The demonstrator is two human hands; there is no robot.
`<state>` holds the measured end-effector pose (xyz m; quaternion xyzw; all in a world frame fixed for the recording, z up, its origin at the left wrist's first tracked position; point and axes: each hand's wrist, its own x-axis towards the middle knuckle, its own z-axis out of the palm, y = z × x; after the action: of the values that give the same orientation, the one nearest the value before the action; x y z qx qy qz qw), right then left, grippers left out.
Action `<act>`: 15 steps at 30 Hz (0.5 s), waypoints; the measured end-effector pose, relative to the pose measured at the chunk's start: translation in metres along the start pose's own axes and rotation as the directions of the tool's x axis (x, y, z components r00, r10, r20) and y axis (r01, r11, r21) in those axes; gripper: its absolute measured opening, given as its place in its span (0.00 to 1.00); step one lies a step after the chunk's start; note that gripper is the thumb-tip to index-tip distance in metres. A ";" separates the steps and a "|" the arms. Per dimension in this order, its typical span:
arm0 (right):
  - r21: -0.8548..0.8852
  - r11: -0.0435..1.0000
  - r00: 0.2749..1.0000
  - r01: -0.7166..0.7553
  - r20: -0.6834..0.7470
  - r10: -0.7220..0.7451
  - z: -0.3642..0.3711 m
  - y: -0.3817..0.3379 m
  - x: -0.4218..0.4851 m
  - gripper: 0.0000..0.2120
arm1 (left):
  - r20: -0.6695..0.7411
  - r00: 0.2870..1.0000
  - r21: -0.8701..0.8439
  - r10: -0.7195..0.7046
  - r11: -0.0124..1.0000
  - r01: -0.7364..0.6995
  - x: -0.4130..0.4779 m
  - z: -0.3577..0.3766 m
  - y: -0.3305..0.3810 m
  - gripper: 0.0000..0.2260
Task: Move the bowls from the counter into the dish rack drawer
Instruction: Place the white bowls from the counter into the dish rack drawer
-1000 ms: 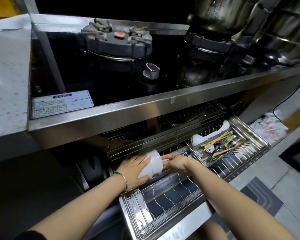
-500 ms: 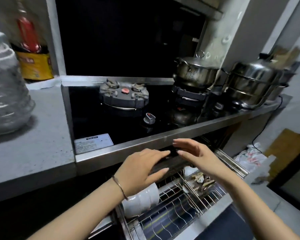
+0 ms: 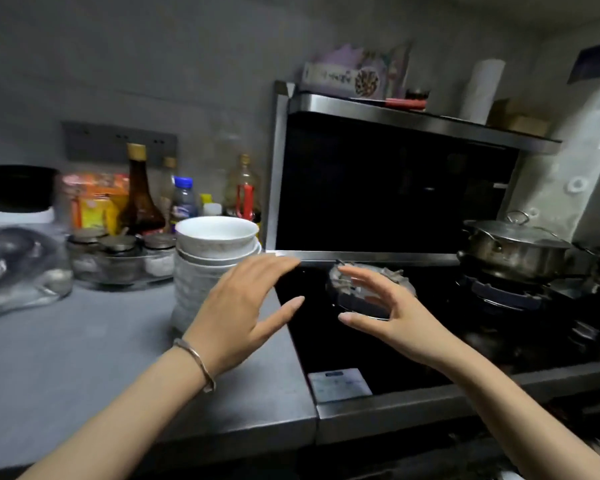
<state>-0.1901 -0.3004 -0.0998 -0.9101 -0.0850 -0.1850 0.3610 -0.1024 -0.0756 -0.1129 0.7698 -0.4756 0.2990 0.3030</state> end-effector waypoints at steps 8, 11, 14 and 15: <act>0.113 0.988 0.994 0.106 0.022 -0.109 0.052 -0.037 0.071 0.33 | -0.128 0.986 0.072 -0.109 0.990 0.118 -0.012 -0.050 -0.055 0.25; 0.169 0.981 0.994 0.100 0.028 -0.106 0.064 -0.048 0.094 0.28 | -0.141 0.975 0.048 -0.171 0.983 0.179 -0.011 -0.054 -0.073 0.26; 0.226 0.971 0.996 0.081 0.022 -0.088 0.072 -0.051 0.111 0.26 | -0.120 0.949 -0.031 -0.292 0.956 0.291 -0.008 -0.053 -0.089 0.27; 0.232 0.970 0.996 0.077 0.022 -0.085 0.074 -0.052 0.116 0.25 | -0.103 0.938 -0.051 -0.331 0.943 0.328 -0.007 -0.052 -0.094 0.28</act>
<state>-0.0784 -0.2095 -0.0713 -0.8606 -0.1488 -0.1737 0.4551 -0.0284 0.0011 -0.1024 0.8159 -0.3274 0.2780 0.3870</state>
